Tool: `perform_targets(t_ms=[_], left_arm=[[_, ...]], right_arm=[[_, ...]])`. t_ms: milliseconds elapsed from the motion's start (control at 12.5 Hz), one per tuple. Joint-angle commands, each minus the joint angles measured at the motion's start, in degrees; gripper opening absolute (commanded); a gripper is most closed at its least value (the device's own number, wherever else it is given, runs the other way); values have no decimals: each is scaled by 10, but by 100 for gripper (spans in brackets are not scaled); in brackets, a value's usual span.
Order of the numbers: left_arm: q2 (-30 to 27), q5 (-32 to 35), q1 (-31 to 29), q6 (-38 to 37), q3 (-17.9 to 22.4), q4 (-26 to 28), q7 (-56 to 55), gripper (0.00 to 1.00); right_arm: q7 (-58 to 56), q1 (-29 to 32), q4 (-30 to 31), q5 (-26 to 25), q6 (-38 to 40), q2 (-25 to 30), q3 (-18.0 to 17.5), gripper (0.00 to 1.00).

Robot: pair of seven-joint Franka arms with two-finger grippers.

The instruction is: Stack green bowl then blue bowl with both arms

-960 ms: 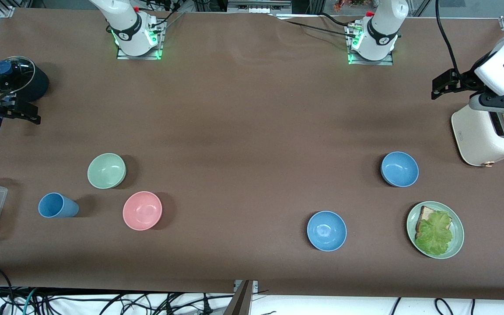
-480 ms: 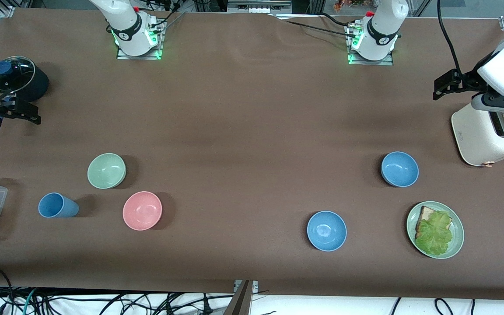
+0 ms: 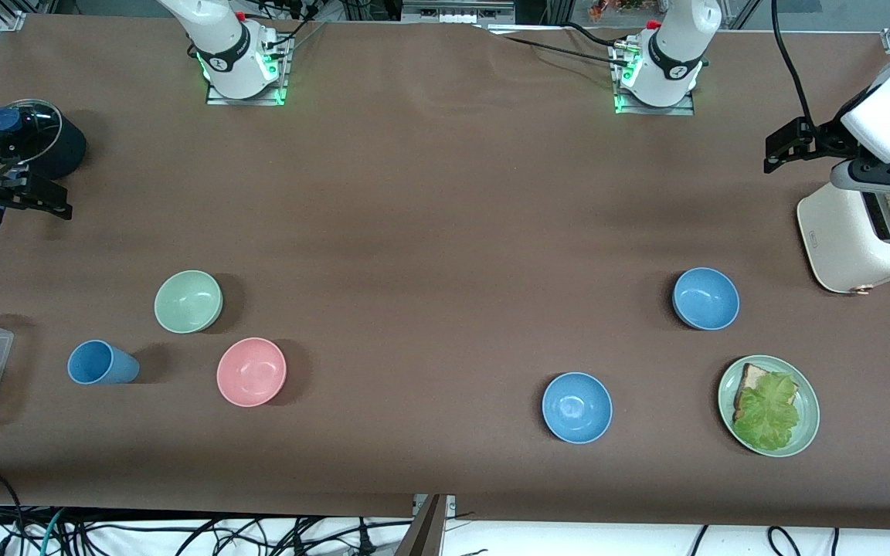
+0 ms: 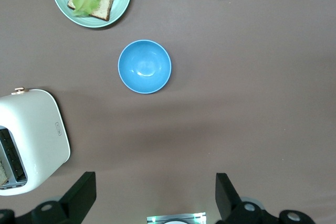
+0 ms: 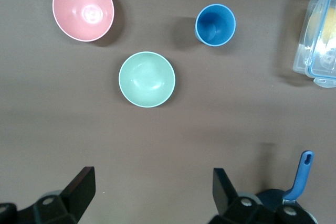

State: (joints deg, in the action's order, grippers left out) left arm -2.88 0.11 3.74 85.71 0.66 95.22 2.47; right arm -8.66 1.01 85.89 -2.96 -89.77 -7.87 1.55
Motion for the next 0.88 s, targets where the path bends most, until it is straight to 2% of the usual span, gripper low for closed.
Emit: perform_targets(t_ms=[0, 160, 800], left_arm=[[-15, 16, -1, 6, -5, 15, 10, 100], [-15, 16, -1, 6, -5, 15, 10, 100], [-15, 16, 0, 6, -6, 11, 10, 100]], right_arm=[[-45, 9, -13, -3, 0, -21, -2, 99], [-91, 9, -13, -4, 0, -29, -1, 99], [-92, 13, -13, -6, 6, -58, -1, 99]])
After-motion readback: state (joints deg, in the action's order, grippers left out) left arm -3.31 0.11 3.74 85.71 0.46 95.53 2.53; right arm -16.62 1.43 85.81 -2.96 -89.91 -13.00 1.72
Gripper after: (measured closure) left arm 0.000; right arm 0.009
